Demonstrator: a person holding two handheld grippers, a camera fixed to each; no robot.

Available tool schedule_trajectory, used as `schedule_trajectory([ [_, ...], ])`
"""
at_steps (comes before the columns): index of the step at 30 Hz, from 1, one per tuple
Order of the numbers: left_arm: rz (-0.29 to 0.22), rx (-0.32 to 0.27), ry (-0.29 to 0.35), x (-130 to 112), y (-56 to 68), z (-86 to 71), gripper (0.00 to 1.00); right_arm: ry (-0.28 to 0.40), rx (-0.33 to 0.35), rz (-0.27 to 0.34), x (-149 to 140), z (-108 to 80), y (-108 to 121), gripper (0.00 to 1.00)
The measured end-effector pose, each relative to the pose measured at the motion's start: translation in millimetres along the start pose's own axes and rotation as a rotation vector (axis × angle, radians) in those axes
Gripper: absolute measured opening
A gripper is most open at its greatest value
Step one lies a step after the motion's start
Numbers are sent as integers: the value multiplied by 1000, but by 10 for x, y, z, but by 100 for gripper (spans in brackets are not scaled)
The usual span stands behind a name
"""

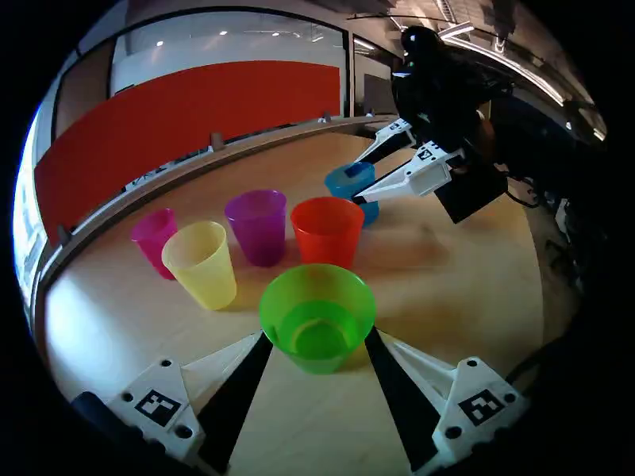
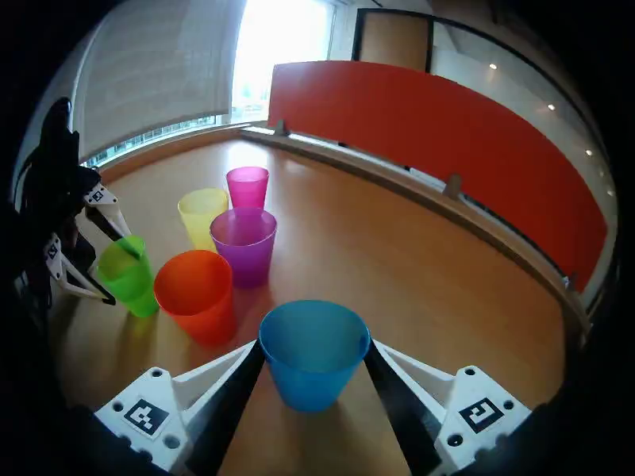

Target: Pour water

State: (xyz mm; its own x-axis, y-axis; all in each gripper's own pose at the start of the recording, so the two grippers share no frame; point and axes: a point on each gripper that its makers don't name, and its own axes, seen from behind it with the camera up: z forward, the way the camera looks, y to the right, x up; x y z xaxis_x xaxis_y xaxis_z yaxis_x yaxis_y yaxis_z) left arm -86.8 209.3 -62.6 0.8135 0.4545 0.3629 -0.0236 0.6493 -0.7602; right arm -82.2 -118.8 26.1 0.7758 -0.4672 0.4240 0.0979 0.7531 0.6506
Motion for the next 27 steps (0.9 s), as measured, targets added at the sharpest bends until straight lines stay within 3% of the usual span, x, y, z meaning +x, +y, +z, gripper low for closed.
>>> schedule_trajectory([
  [16,19,2,-18,-23,1,-47,85,-29,2,-11,-177,-75,-22,93],
  [27,29,4,-23,-26,19,-92,85,-39,-5,-4,-271,-127,-39,99],
])
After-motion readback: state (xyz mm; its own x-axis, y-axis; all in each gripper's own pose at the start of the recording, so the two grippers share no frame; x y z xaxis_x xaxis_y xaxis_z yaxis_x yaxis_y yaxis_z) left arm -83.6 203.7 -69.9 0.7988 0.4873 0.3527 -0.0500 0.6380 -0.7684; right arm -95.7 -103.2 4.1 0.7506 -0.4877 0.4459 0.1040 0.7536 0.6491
